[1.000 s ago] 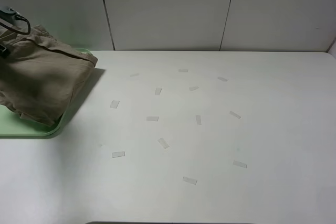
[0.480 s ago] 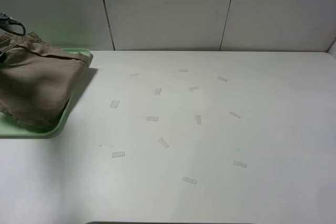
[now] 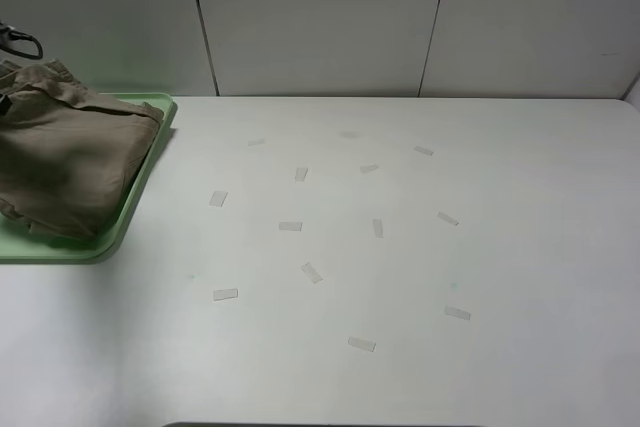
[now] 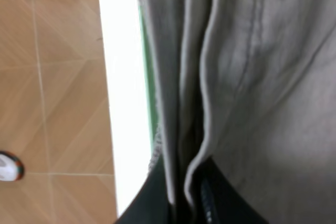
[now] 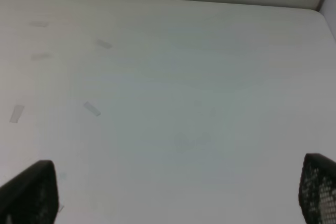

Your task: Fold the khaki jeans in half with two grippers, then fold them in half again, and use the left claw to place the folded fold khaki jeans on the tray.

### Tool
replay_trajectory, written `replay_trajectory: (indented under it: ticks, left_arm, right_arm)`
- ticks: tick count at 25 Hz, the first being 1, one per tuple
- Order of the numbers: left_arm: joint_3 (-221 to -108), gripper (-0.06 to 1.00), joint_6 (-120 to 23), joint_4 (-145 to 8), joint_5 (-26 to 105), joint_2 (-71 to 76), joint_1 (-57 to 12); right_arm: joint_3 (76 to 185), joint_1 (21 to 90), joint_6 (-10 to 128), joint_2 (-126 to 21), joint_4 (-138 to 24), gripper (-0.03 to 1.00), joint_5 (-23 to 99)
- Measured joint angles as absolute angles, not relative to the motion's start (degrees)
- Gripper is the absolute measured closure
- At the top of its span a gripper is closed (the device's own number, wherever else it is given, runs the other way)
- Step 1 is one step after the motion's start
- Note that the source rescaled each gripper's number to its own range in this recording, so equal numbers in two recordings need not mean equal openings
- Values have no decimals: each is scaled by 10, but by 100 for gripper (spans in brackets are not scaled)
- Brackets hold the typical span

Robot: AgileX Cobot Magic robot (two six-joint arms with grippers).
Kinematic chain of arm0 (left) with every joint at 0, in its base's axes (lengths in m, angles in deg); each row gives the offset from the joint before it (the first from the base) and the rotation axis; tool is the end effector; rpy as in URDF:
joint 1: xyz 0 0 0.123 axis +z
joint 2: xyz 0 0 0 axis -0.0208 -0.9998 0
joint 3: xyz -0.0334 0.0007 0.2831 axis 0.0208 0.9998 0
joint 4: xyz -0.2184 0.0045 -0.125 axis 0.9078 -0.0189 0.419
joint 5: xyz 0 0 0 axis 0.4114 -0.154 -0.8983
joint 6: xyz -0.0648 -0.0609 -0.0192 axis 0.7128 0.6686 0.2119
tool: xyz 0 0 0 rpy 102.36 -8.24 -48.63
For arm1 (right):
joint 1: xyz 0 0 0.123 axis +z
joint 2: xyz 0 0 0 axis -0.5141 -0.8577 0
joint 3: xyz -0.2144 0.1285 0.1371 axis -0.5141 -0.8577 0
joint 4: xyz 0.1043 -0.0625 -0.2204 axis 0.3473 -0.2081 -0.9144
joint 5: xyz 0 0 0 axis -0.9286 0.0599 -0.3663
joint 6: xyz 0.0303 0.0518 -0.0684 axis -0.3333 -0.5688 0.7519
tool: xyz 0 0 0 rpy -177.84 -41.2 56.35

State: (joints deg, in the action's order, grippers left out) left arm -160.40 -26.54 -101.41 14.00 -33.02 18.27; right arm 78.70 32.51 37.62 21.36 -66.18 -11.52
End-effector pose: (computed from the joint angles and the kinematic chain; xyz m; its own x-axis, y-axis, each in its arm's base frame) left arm 0.3857 0.1345 0.2064 -0.8772 0.2325 -0.4202 0.0549 0.9178 0.3932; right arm -0.0040 -0.0020 0.2803 -0.4114 -0.0485 -0.9101 -0.0240 0.9988 -0.0424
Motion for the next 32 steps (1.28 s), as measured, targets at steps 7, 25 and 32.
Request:
replay_trajectory:
  ticks: [7,25,32]
  left_arm:
    - [-1604,32,-262,-991,131,-330,185]
    - [-1604,-4,-244,-966,111,-235,185]
    - [-1551,-4,-196,-993,148,-98,185]
  right_arm:
    - [787,325,376,214,-661,-3,-115]
    - [787,325,376,214,-661,-3,-115]
    - [787,325,376,214,-661,-3,-115]
